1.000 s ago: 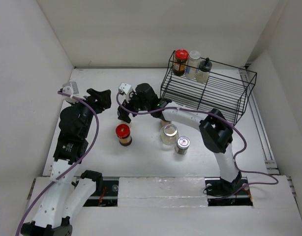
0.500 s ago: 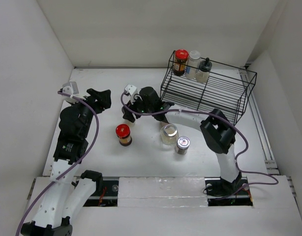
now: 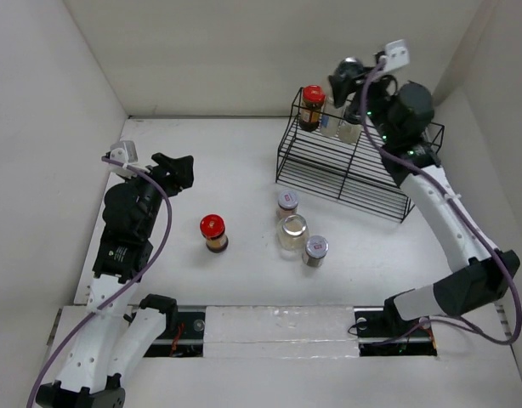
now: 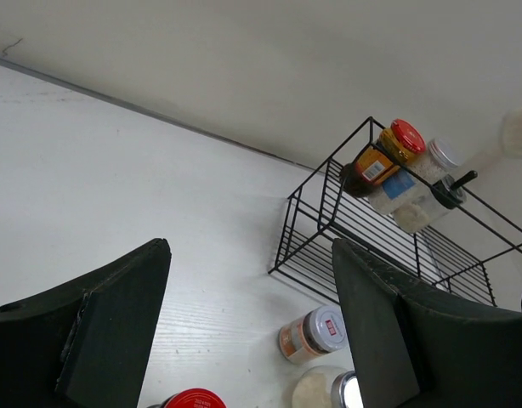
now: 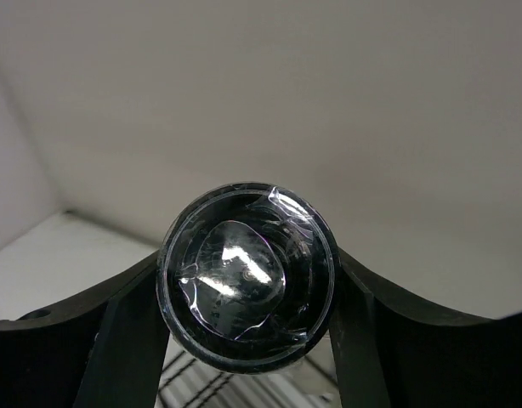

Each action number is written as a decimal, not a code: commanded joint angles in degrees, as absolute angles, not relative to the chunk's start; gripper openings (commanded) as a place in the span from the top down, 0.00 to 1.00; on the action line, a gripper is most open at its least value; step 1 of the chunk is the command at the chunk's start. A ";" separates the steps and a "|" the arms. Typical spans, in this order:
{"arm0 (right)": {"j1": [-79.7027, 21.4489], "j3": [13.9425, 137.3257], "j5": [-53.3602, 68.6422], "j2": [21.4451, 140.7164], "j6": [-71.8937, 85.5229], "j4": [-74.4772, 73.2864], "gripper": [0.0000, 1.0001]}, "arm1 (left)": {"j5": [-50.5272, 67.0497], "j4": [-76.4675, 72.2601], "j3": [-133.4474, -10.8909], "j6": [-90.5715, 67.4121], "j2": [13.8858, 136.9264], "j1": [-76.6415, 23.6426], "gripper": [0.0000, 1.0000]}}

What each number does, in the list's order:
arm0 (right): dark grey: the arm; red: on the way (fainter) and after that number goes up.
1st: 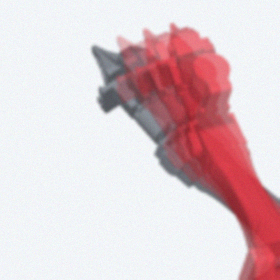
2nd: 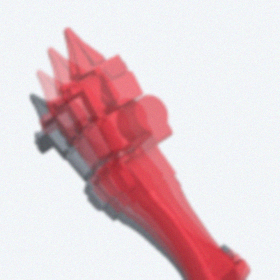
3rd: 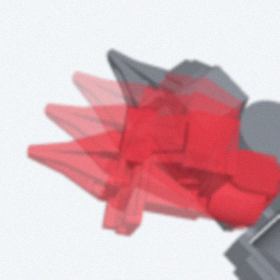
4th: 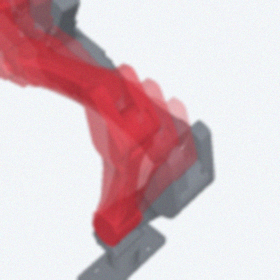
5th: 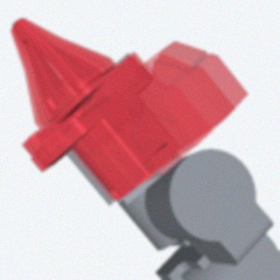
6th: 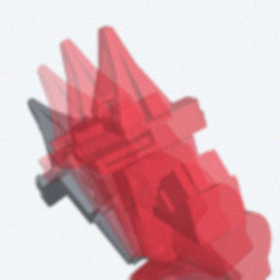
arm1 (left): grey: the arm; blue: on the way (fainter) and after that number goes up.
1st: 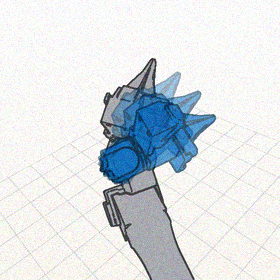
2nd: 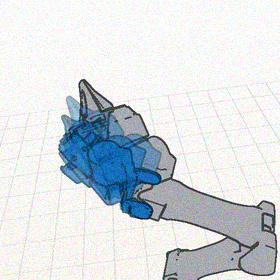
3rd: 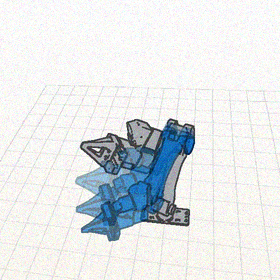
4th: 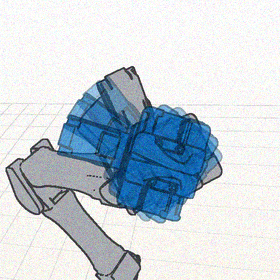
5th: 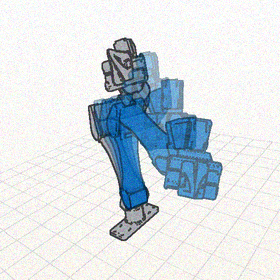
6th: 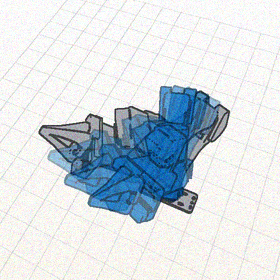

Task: Organize the condiment bottles

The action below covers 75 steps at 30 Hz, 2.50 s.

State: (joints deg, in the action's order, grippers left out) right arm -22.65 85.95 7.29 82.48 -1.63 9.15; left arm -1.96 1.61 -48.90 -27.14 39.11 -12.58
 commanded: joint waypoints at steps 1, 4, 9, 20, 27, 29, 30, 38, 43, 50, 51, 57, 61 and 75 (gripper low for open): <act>-17.15 87.10 1.68 81.74 -1.50 7.31 0.39 | -0.79 -0.62 -51.15 -27.42 38.85 -12.39 0.28; -11.19 87.10 -0.18 80.33 -0.80 6.06 0.39 | -1.32 -0.62 -51.15 -27.42 38.85 -12.39 0.28; -3.00 93.42 1.75 85.42 -0.79 -0.52 0.40 | -0.79 -0.62 -51.15 -27.42 39.90 -12.39 0.28; 1.40 89.92 5.27 86.92 0.35 -1.93 0.41 | -0.26 -0.62 -51.15 -27.42 41.04 -12.39 0.28; 1.93 85.25 6.77 86.40 2.29 -1.41 0.41 | -0.26 -0.62 -51.15 -27.42 41.04 -12.39 0.28; 1.93 84.55 7.29 86.40 2.29 -1.41 0.41 | 0.26 -0.62 -51.15 -27.42 40.52 -12.39 0.28; 1.93 84.55 7.29 87.27 2.81 -1.41 0.41 | 0.26 -1.14 -51.15 -27.42 40.52 -12.39 0.28; 2.46 83.76 8.09 85.08 3.34 -2.46 0.41 | 0.26 -1.14 -51.15 -27.42 40.52 -12.39 0.28; 3.60 85.96 9.84 90.51 3.34 -5.35 0.37 | 0.88 -1.14 -51.15 -27.42 39.90 -12.39 0.28; 4.13 87.10 13.53 95.10 5.01 -5.36 0.30 | 0.88 -1.14 -50.63 -27.42 39.90 -12.39 0.28; 4.65 87.62 13.54 95.88 5.53 -5.36 0.28 | 0.88 -1.14 -50.63 -27.42 39.90 -12.39 0.28; 4.66 87.63 12.84 94.67 6.06 -5.36 0.11 | 0.88 -1.14 -50.63 -27.42 39.38 -12.39 0.28; 4.04 87.63 9.85 88.35 5.37 -4.66 0.05 | 0.88 -1.14 -50.63 -27.42 39.90 -12.39 0.28; -28.27 63.92 15.72 82.25 -0.08 17.29 0.70 | 0.88 -1.14 -50.63 -27.42 40.96 -12.39 0.36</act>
